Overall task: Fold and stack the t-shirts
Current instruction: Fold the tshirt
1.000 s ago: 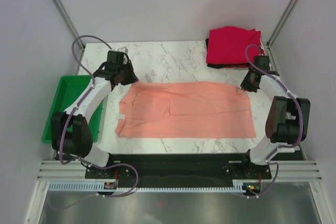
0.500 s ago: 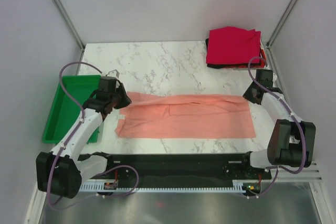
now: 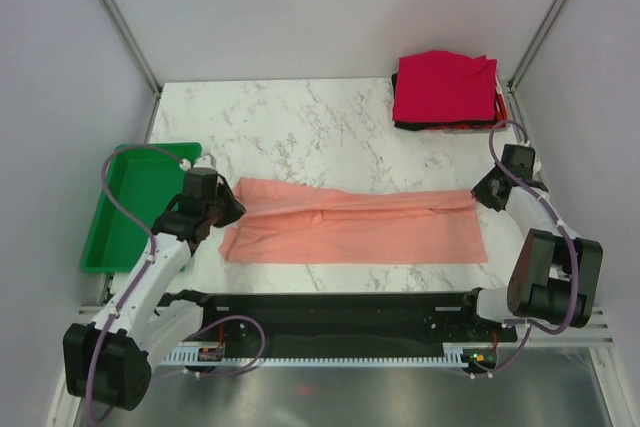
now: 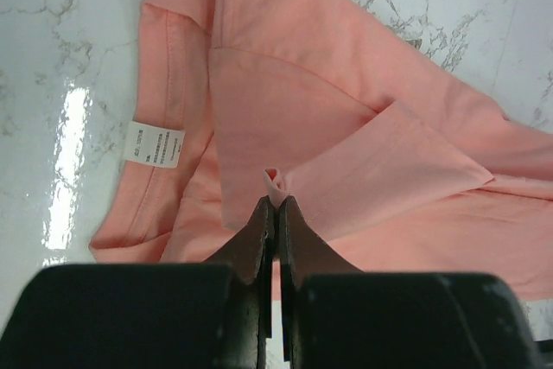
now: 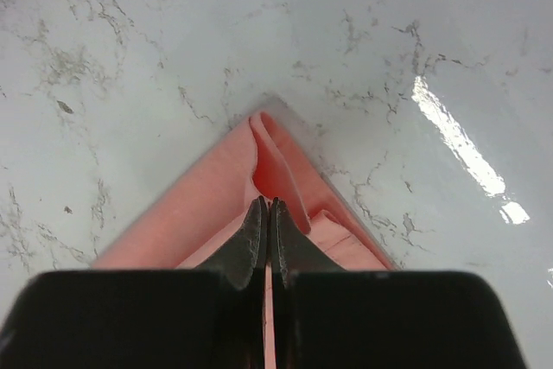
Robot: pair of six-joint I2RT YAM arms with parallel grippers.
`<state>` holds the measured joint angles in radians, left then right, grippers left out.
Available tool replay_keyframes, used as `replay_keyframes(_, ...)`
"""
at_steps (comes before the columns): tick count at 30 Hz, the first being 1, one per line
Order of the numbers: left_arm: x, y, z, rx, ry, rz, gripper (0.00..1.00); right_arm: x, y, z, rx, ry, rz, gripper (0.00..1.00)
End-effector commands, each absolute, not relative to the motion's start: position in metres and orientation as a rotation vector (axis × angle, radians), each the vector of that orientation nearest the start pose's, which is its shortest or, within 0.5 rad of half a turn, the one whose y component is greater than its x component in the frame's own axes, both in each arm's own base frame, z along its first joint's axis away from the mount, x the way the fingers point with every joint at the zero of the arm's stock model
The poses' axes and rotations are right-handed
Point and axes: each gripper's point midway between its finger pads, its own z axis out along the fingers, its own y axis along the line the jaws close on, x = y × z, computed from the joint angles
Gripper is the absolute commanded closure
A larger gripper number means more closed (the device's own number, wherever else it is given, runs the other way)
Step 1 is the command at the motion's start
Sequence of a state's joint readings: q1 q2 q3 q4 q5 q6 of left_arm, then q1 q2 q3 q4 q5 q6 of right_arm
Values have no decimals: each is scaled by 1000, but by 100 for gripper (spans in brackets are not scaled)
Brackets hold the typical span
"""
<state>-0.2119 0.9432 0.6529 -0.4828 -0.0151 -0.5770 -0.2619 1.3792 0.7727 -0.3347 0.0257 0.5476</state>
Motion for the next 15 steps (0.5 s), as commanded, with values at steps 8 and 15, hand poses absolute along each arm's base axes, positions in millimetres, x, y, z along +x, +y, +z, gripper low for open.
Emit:
replay_keyframes(8,233,-56,103,-709,2237,-339,61,302,-70,53,1099,2254,123,2)
replay_keyframes(15,219,-48,110,-827,2077,-405,18,313,-75,99,1101,2091,209,2)
